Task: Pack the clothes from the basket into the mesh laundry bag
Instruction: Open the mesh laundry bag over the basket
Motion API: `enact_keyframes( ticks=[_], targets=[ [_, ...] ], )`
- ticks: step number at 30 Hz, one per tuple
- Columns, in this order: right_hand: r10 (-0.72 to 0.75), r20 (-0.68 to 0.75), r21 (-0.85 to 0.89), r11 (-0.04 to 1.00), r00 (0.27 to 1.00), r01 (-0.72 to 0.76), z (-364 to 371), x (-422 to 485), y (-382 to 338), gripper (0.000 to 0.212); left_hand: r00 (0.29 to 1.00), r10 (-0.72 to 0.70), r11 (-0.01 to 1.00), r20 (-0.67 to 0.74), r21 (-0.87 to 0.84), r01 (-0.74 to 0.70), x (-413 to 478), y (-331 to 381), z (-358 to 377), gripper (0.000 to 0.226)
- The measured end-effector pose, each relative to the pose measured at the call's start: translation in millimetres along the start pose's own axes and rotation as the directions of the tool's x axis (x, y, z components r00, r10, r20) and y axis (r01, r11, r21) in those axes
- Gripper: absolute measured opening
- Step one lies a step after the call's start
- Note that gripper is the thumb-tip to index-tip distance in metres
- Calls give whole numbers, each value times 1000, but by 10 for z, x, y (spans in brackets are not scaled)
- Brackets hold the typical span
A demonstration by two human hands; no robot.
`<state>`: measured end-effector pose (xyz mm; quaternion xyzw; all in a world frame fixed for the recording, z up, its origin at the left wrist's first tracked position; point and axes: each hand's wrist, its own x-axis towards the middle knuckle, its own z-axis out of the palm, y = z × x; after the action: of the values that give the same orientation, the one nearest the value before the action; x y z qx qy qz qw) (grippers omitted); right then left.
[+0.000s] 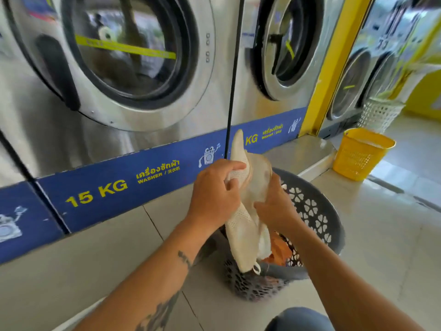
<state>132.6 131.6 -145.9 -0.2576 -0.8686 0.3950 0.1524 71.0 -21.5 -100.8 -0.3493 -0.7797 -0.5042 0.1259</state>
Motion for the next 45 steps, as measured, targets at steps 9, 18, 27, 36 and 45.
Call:
enact_keyframes(
  ticks=[9,18,27,36,45],
  targets=[
    [-316,17,191,932,949,307,-326,-809,-1022,79,939,244,962,-244,183,-203,-412,818,-1386,48],
    [-425,285,318,888,860,333,180,-1494,-1513,71,966,112,955,-231,294,-40,-1128,722,-2301,60],
    [-342,371,-6,929,863,371,919,-1592,-937,72,934,-333,911,-131,212,354,-1735,-148,-1975,53],
    [-252,571,-244,857,782,454,1152,-1085,-387,75,912,-411,851,7,362,380,-1570,-743,-1406,53],
    [-136,700,-423,712,701,561,1024,-607,-208,73,849,-528,811,-24,283,513,-1066,-900,-831,62]
  ],
)
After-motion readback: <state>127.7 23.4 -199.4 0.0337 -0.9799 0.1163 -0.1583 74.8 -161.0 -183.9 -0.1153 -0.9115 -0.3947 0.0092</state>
